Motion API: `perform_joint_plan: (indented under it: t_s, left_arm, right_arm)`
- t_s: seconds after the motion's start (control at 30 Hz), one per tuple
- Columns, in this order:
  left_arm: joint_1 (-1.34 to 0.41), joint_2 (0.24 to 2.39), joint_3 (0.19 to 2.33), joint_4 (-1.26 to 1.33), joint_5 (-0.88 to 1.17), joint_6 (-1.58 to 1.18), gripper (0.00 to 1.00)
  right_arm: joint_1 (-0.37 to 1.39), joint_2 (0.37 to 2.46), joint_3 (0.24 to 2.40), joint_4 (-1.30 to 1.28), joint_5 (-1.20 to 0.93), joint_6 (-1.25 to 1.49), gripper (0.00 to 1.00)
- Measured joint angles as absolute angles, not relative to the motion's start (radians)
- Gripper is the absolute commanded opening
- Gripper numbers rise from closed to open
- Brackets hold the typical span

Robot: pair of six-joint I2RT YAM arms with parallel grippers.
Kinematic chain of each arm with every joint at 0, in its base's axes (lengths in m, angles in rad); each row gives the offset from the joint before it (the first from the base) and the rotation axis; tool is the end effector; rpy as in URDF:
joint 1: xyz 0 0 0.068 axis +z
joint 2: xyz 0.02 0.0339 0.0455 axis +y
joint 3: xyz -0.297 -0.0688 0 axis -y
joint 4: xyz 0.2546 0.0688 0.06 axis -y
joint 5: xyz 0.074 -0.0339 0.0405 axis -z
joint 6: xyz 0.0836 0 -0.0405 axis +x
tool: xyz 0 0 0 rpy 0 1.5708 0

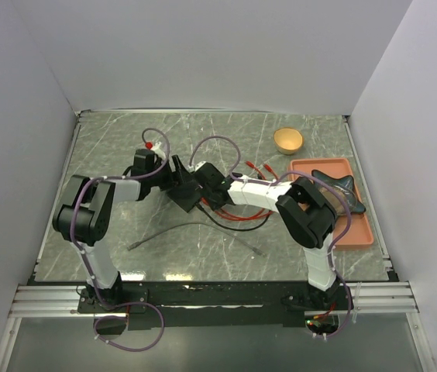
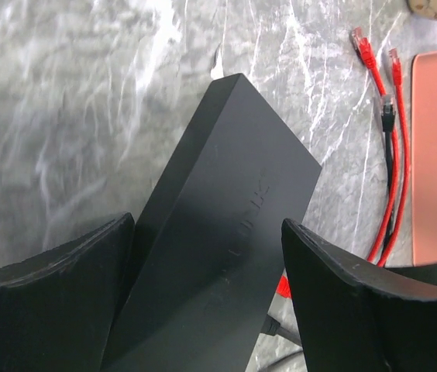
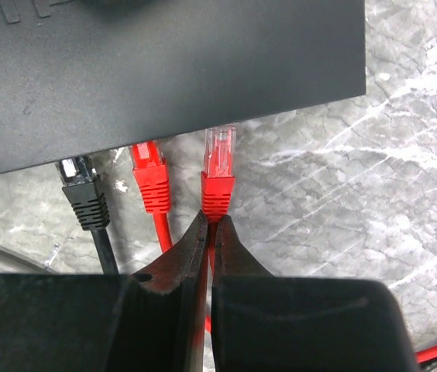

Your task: Insert the plug into the switch port

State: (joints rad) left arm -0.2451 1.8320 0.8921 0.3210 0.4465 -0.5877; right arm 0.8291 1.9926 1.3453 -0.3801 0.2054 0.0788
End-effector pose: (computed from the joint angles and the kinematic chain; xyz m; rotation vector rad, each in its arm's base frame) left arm 0.3958 -0.1362 0.1436 -0.1251 2.2802 -0.9439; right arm 0.3243 0.3287 0.1454 -0.8714 2.4137 0.0758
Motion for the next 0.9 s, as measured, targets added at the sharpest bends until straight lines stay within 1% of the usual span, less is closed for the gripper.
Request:
perform_joint_plan:
  t_s: [0.1, 0.27, 0.4, 0.9]
  left_arm:
    - [-0.244, 1.810, 0.839, 0.377, 0.440, -0.617, 0.84]
    - [-0.244, 1.810, 0.838, 0.385, 0.443, -0.623, 0.83]
    - [-0.244, 1.814, 0.846, 0.379, 0.448, -0.621, 0.81]
    - [-0.246, 1.856, 0.896, 0.368, 0.475, -0.611, 0.78]
  right_arm:
    - [0.829, 1.986, 1.337, -0.376, 0.214, 0.075, 0.00]
    - [0.829, 1.972, 1.326, -0.374, 0.221, 0.065, 0.00]
    - [0.829, 1.966, 1.321, -0.371, 0.220, 0.061, 0.00]
    - [0.829, 1.967, 1.324, -0.366, 0.188, 0.062, 0.00]
